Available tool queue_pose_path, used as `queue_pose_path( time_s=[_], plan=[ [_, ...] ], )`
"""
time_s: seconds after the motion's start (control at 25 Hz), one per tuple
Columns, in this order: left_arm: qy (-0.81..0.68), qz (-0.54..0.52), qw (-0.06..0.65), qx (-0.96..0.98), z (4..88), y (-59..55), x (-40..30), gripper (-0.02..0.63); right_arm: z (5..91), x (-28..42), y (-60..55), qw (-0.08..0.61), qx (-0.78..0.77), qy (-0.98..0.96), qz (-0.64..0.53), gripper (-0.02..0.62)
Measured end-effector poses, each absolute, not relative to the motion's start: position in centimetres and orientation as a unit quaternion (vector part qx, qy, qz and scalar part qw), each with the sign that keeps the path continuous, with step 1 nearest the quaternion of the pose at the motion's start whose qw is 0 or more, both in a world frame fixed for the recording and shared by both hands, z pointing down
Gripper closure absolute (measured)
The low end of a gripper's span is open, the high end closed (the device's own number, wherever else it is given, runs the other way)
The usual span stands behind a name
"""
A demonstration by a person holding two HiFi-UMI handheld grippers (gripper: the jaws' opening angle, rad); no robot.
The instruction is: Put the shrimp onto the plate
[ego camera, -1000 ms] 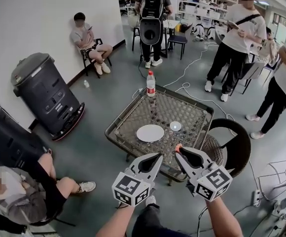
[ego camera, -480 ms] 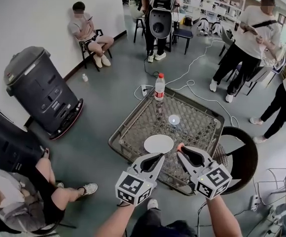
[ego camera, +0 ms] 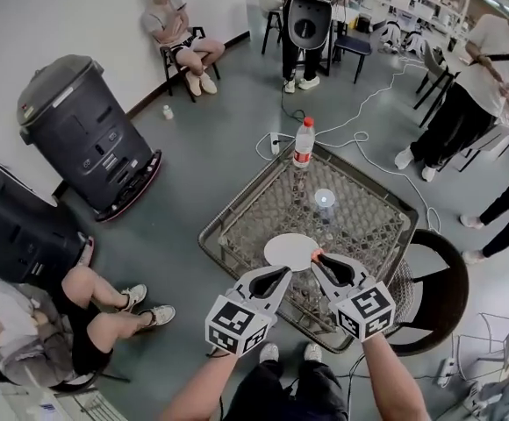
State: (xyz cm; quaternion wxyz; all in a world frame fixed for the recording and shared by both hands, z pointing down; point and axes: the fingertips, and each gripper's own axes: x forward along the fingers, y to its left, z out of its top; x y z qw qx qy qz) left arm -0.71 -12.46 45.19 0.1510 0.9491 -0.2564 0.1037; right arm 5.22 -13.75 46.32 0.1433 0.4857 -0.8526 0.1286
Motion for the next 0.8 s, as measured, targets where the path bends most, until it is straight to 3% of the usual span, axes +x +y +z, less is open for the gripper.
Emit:
queue_pose_path(
  time_s=[0.8],
  plan=[
    [-0.344,0.170,0.214,0.898,55.1,-14.5,-2.1,0.597,66.7,4.2,-20.3,0.321,0.383,-0.842,0.204,0.528]
  ],
)
